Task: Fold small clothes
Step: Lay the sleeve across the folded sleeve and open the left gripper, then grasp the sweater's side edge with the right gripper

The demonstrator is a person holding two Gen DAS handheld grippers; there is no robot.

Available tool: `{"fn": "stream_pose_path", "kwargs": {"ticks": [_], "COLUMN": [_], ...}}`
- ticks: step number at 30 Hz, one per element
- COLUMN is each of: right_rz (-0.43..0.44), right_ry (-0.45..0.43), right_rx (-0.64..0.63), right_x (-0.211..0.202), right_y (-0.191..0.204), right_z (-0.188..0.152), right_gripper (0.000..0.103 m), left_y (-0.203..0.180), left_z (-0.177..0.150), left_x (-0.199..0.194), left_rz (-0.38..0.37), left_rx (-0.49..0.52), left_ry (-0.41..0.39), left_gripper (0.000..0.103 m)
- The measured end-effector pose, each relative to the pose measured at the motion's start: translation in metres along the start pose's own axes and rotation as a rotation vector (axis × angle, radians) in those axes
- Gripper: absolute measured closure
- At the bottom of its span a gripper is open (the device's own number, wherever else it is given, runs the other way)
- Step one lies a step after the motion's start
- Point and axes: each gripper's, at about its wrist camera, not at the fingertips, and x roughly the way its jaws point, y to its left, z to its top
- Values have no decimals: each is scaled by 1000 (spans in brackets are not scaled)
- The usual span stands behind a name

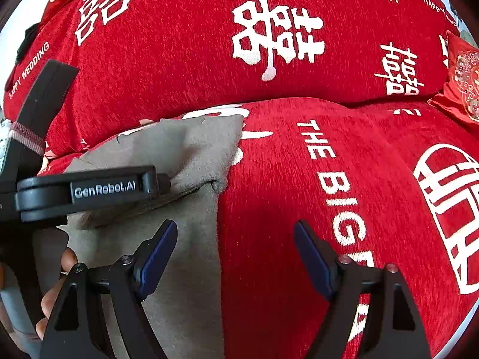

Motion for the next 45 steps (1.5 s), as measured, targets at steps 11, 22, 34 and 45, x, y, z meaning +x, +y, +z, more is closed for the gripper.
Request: {"fn": "stream_pose_path", "kwargs": {"ticks": [11,22,34,45], "right_rz": [165,-2,-26,138], "right_ry": [8,129,136,179], "right_rx": [85,-98,5,94], "right_x": [-6,52,4,35], "right_y": [-3,55,-3,22], "right_z": [16,75,35,46], "right_gripper": [20,20,20,38], "left_y": [48,95,43,75], "left_z": [-6,-15,-38,-44], "left_x": [-46,-19,-26,-37], "left_rz": [-143,36,34,30], "left_rx": [-54,-140,86,19], "left_ry": [-93,-41,-63,-71], "left_gripper": [13,13,13,13]}}
